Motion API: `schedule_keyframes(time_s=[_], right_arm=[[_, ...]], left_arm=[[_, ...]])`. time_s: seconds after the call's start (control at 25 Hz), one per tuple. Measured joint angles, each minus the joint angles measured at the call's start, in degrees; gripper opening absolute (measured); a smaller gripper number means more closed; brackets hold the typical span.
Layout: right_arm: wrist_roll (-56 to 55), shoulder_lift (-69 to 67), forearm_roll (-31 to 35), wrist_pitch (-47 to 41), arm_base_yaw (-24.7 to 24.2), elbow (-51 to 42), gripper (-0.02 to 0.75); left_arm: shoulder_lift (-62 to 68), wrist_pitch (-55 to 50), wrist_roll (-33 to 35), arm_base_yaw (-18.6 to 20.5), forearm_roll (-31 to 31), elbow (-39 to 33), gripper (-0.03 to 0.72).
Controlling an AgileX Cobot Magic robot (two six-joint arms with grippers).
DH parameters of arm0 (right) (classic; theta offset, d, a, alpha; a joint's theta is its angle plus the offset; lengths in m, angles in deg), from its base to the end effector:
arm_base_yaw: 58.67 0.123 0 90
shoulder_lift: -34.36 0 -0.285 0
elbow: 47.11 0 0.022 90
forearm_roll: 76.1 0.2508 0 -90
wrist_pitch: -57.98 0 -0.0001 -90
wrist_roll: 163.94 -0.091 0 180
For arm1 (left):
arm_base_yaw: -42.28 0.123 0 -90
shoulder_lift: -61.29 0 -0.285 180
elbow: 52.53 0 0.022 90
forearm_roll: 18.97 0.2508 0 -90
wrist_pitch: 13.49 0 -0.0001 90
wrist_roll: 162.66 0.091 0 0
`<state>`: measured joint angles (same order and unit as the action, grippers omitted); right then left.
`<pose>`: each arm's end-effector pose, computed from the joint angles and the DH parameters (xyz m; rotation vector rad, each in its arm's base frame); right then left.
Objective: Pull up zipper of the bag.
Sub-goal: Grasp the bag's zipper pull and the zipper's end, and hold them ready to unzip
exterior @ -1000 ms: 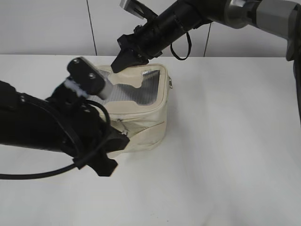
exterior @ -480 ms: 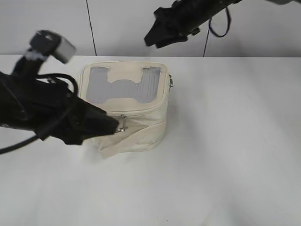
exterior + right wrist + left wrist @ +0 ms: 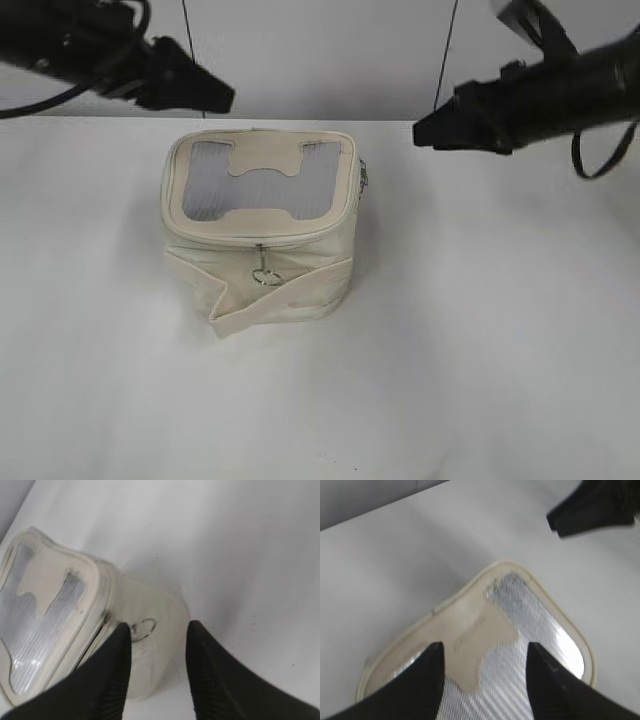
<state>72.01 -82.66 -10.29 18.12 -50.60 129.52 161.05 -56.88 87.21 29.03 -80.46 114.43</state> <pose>0.3936 0.1096 0.2130 -0.3735 2.3560 0.8507 0.3158 -0.1309 0.2738 0.8787 2.1246 -0.7387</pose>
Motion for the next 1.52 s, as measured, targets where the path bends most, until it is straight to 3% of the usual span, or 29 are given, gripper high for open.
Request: schedule_keyframes(time_s=[0.16, 0.28, 0.48, 0.76, 0.84, 0.96, 1.04, 1.52], right_arm=[[35.5, 7.4, 29.9, 3.5, 0.2, -21.8, 0.332], [45.3, 7.6, 36.2, 2.7, 0.3, -28.1, 0.432], [48.0, 6.4, 38.3, 2.6, 0.3, -29.4, 0.482], [48.4, 4.0, 38.5, 1.3, 0.3, -29.4, 0.486], [49.0, 3.0, 38.6, 1.1, 0.3, -29.4, 0.486], [50.2, 1.2, 38.7, 1.1, 1.0, -29.1, 0.486], [51.8, -0.1, 38.7, 1.1, 2.2, -27.9, 0.485], [52.8, -5.3, 38.8, 7.6, 8.9, -17.2, 0.485]], left_arm=[[14.8, -9.2, 0.6, -1.5, 0.1, 19.4, 0.475], [23.6, -16.9, 0.6, -2.5, 1.2, 31.4, 0.506], [32.2, -21.8, -1.7, -5.1, 8.5, 41.9, 0.515], [36.2, -22.1, -2.4, -5.7, 12.7, 43.5, 0.486], [36.3, -22.1, -3.1, -5.8, 13.7, 43.7, 0.419], [36.3, -21.7, -3.4, -6.1, 15.1, 43.8, 0.160], [36.3, -21.8, -3.5, -6.1, 15.1, 43.8, 0.073], [36.3, -21.8, -4.2, -6.1, 15.0, 43.8, 0.058]])
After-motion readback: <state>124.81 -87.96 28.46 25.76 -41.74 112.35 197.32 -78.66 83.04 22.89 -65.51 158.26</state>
